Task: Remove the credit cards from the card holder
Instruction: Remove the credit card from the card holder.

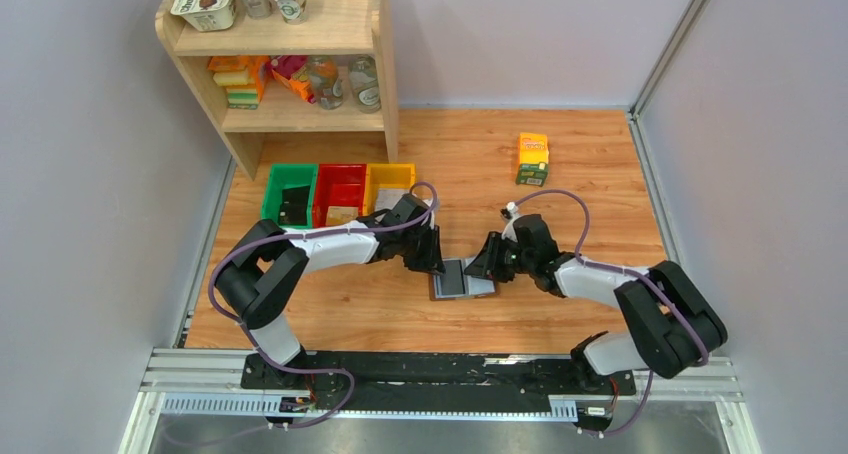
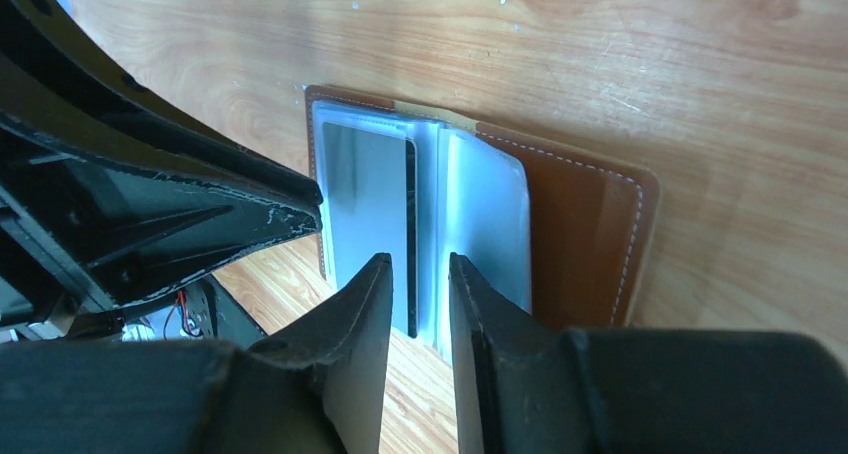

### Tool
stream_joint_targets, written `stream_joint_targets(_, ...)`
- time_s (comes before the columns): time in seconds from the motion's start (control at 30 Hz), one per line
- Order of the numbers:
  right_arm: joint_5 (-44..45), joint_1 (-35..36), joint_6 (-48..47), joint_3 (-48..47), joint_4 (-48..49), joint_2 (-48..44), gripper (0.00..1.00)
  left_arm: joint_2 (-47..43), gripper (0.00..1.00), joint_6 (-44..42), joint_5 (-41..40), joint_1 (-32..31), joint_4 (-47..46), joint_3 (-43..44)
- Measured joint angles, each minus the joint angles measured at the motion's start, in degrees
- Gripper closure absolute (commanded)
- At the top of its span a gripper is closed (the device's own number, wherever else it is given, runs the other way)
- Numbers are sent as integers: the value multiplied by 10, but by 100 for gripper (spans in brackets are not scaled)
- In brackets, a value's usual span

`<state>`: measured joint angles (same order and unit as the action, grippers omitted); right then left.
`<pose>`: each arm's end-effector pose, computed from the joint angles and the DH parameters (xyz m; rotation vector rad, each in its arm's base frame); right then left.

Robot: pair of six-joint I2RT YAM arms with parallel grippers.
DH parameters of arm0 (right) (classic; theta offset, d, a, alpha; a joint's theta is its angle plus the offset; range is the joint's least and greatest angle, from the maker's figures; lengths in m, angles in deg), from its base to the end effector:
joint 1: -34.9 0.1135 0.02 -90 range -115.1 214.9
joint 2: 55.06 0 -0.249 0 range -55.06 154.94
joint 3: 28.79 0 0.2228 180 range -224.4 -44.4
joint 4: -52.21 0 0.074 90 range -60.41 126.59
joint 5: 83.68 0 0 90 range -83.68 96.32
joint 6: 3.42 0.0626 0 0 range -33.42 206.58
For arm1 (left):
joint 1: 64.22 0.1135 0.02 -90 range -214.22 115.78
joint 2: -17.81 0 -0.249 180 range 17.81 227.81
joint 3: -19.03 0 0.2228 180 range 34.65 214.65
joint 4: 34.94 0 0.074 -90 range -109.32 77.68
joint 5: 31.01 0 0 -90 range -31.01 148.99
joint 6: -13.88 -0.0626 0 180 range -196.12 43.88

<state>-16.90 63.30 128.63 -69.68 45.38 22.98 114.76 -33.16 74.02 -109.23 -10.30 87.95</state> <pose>0.1999 0.1362 0.1312 0.0809 2.5205 1.0370 0.2206 -0.2437 0.1491 0.1692 2.7076 -0.8931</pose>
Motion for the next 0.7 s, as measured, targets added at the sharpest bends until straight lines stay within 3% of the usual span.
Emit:
stream_joint_targets(0.33,-44,0,4,-3,57,69,67,0,76,13,-6,0,-4,-19)
stream_joint_targets(0.7,-69,5,6,-3,82,70,76,0,78,33,-14,-7,-22,-28)
